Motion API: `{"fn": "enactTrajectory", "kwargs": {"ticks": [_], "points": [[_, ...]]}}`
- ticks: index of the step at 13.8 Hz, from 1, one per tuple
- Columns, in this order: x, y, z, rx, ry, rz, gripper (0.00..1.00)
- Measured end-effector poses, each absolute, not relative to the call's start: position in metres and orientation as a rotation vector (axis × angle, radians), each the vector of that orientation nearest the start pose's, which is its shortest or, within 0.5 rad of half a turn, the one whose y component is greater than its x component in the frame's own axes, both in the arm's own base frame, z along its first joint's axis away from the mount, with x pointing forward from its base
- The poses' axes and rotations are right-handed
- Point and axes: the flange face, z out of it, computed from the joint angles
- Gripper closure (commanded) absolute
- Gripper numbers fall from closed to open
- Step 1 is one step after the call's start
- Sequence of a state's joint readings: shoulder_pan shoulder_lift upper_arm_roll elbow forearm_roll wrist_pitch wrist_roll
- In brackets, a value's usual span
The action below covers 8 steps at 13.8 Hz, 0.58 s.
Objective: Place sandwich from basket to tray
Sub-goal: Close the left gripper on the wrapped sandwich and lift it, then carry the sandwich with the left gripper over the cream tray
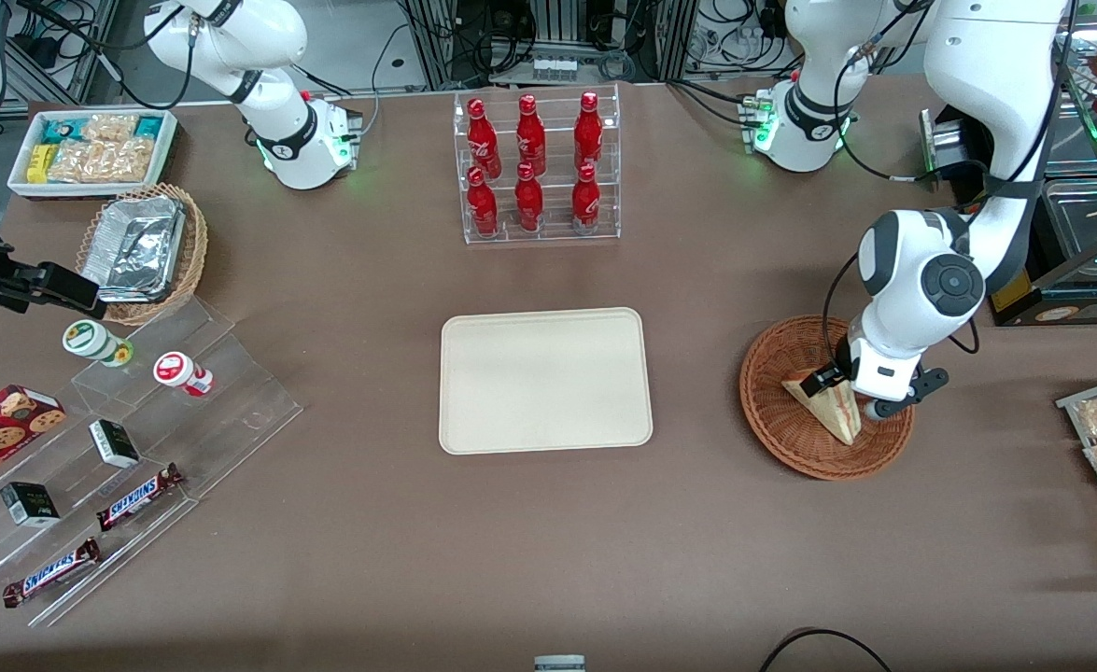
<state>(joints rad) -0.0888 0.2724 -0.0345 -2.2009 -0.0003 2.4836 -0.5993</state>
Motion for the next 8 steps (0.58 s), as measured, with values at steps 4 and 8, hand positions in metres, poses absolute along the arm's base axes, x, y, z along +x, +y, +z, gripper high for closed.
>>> {"fn": "enactTrajectory", "kwargs": {"ticks": [4,8], "points": [[0.554,-0.068,0.261,-3.066,-0.747,-0.02,1.0],[0.57,-0.071,0.294,-3.061,-0.742,0.008,1.0]]}}
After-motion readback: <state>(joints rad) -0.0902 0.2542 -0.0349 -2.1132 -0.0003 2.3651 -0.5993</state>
